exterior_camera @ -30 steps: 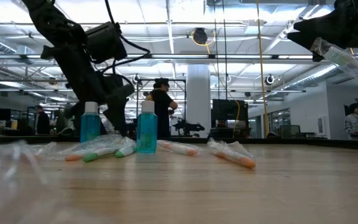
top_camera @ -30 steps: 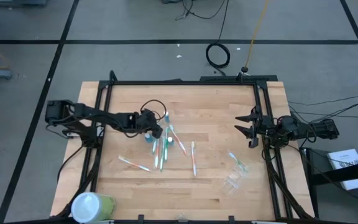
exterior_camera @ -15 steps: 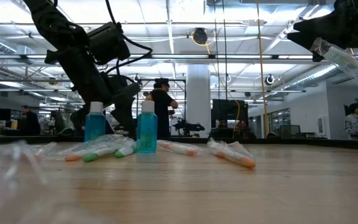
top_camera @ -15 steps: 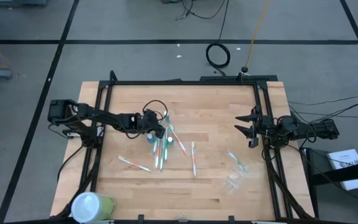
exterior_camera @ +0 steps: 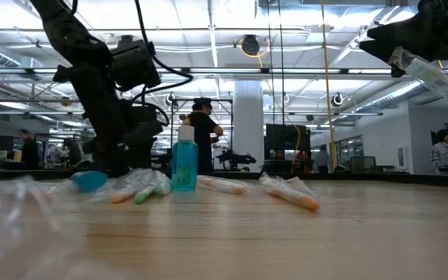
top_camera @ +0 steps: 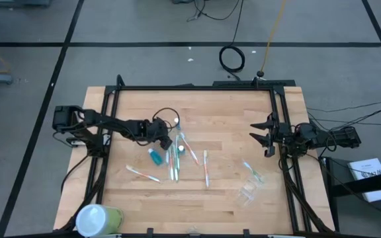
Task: Pick & Place toothbrushing station
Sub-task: Put the blue mouthwash into the middle section of the transparent organizer
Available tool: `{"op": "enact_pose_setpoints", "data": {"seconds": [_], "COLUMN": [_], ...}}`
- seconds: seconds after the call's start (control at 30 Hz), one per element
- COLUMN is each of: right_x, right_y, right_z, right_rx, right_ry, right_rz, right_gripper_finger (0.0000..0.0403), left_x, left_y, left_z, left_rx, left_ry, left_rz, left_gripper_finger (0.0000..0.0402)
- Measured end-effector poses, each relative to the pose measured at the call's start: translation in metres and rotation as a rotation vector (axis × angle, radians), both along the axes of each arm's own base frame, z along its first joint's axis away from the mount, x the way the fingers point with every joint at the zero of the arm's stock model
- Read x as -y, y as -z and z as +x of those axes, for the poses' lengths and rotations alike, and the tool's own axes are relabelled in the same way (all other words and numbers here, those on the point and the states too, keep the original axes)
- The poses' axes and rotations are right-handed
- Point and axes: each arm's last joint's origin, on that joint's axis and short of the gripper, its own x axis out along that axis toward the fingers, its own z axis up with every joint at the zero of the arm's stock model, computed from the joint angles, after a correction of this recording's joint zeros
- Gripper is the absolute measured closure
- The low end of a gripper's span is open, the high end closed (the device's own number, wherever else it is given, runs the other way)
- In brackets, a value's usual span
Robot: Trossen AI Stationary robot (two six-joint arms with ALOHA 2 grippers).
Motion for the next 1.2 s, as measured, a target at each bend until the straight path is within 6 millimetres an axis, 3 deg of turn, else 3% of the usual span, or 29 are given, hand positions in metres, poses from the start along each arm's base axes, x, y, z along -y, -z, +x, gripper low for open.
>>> {"op": "enact_pose_setpoints", "data": {"seconds": [0.13, 0.37, 0.53, 0.7, 0.8, 1.0, 1.2], "right_x": [0.000, 0.000, 0.000, 0.000, 0.000, 0.000, 0.000], "right_y": [0.000, 0.001, 0.001, 0.001, 0.000, 0.000, 0.000], "right_z": [0.000, 0.000, 0.001, 0.000, 0.000, 0.000, 0.000], "right_rx": [-0.001, -0.009, -0.011, -0.012, -0.006, 0.000, 0.004], "right_ry": [0.000, 0.000, 0.000, 0.002, 0.004, 0.002, 0.000], "right_rz": [0.000, 0.001, 0.001, -0.007, -0.016, -0.007, 0.004], "right_gripper_finger": [0.0234, 0.0234, 0.0234, 0.0234, 0.0234, 0.0234, 0.0234], "left_x": [-0.001, 0.001, 0.015, 0.020, 0.016, 0.010, -0.015], "left_y": [-0.008, -0.048, -0.070, -0.085, -0.093, -0.103, -0.104], "left_z": [0.003, 0.007, -0.016, -0.033, -0.027, -0.001, 0.008], "left_rx": [0.006, 0.070, -0.077, -0.087, 0.029, 0.115, 0.134], "left_ry": [0.042, 0.178, 0.288, 0.105, 0.020, 0.374, 0.418], "left_rz": [0.028, 0.112, 0.053, 0.022, 0.118, 0.360, 0.472], "left_gripper_finger": [0.0092, 0.0092, 0.0092, 0.0092, 0.0092, 0.0092, 0.0092]}}
